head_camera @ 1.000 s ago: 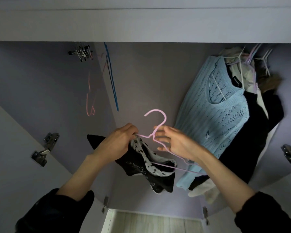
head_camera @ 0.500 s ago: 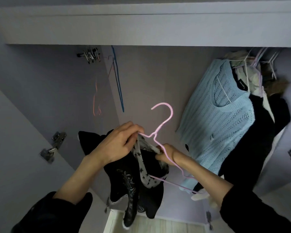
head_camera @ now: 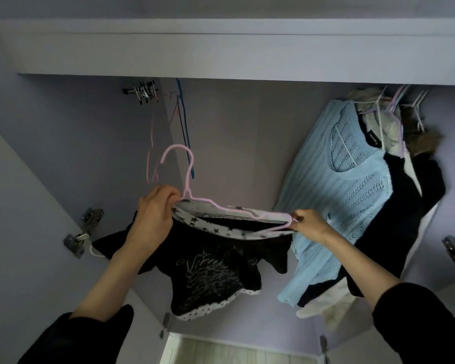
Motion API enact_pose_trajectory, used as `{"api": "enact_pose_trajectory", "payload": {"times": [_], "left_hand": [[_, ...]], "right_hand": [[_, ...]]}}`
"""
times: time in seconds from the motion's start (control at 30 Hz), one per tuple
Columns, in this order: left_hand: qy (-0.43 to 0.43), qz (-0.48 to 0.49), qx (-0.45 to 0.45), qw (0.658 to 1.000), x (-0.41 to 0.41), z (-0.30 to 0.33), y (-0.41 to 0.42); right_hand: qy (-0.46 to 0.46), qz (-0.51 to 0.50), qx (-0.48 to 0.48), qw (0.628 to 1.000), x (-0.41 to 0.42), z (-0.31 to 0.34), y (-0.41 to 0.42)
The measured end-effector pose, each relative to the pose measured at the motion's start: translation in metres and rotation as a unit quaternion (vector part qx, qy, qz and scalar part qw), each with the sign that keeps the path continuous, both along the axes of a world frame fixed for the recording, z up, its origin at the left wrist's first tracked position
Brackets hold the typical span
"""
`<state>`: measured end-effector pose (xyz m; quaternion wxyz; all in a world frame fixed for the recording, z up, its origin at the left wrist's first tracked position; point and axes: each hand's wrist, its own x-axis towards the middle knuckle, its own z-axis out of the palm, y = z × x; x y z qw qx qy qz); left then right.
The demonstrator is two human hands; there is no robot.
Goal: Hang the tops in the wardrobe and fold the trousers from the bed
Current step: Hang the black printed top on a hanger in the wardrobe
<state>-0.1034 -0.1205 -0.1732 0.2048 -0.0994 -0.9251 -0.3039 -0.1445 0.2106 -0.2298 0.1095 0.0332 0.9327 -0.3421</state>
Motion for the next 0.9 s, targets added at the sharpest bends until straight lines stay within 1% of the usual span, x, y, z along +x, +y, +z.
{"api": "enact_pose_trajectory", "payload": {"times": [0.07, 0.2, 0.27, 0.33, 0.47, 0.5, 0.6, 0.7, 0.73, 0.77, 0.8, 0.83, 0.87, 0.9], "left_hand": [[0.015, 0.007, 0.002, 1.0, -0.002, 0.003, -0.001], [0.019, -0.022, -0.053, 0.998, -0.001, 0.007, -0.001], [0.015, -0.022, -0.075, 0.997, 0.001, 0.004, 0.002], [0.017, -0.022, -0.078, 0.997, 0.003, 0.001, 0.009], [0.031, -0.031, -0.048, 0.998, 0.002, 0.003, 0.026], [0.033, -0.033, -0.033, 0.998, 0.002, 0.005, 0.029], [0.044, -0.048, 0.012, 0.998, 0.004, 0.012, 0.036], [0.033, -0.056, 0.041, 0.997, 0.006, 0.014, 0.038], [0.028, -0.058, 0.048, 0.997, 0.006, 0.014, 0.038], [0.023, -0.061, 0.054, 0.996, 0.005, 0.014, 0.038], [0.019, -0.063, 0.06, 0.996, 0.004, 0.014, 0.04], [0.013, -0.064, 0.066, 0.996, 0.003, 0.015, 0.042], [0.01, -0.066, 0.072, 0.995, 0.003, 0.015, 0.045], [0.01, -0.067, 0.076, 0.995, 0.002, 0.015, 0.048]], "right_hand": [[-0.031, -0.013, -0.02, 0.999, 0.004, 0.002, 0.007], [-0.068, -0.065, -0.107, 0.99, 0.008, 0.019, 0.011], [-0.062, -0.056, -0.103, 0.991, 0.009, 0.031, 0.006], [-0.04, -0.026, -0.075, 0.996, 0.01, 0.043, -0.005], [0.005, 0.019, -0.034, 0.999, 0.016, 0.058, -0.032], [-0.003, 0.024, -0.041, 0.999, 0.017, 0.06, -0.038], [-0.053, 0.023, -0.115, 0.992, 0.02, 0.062, -0.047], [-0.072, 0.064, -0.147, 0.984, 0.022, 0.066, -0.048], [-0.051, 0.085, -0.141, 0.985, 0.024, 0.069, -0.049], [-0.002, 0.111, -0.103, 0.989, 0.024, 0.072, -0.05], [0.061, 0.139, -0.043, 0.988, 0.024, 0.075, -0.053], [0.117, 0.165, 0.008, 0.979, 0.023, 0.078, -0.058], [0.155, 0.19, 0.029, 0.969, 0.024, 0.081, -0.065], [0.172, 0.21, 0.022, 0.962, 0.025, 0.084, -0.074]]}}
